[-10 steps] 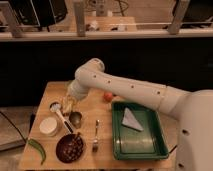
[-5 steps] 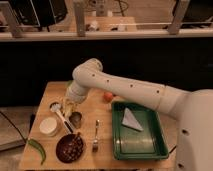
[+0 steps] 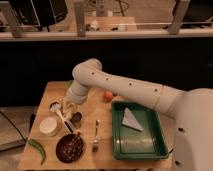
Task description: Place banana in metal cup
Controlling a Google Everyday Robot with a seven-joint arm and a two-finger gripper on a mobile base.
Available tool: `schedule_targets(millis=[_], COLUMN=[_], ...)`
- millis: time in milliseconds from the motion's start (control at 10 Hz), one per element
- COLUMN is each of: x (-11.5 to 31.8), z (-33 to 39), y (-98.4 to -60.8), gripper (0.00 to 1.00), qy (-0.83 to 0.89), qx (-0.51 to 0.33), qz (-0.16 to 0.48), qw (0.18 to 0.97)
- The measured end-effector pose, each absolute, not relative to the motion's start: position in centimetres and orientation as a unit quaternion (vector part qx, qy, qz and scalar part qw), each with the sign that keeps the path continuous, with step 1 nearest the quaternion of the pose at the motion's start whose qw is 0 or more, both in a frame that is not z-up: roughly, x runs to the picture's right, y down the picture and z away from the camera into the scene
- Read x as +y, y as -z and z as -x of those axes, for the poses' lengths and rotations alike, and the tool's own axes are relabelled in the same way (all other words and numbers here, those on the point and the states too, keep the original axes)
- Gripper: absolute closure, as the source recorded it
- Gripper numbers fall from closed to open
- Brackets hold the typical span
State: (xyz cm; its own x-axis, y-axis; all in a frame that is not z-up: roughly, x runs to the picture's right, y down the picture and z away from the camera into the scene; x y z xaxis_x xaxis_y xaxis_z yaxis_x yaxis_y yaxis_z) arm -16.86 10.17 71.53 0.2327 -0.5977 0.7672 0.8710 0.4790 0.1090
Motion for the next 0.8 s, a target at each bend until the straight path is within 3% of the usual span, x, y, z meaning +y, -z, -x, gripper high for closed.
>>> schedule_targets(millis=[800], x=[12.6], z=[16.4], y=[-74.0], gripper=[0.97], qy=[0.47], qx=[-0.399], qz=[0.229], qw=[0.754])
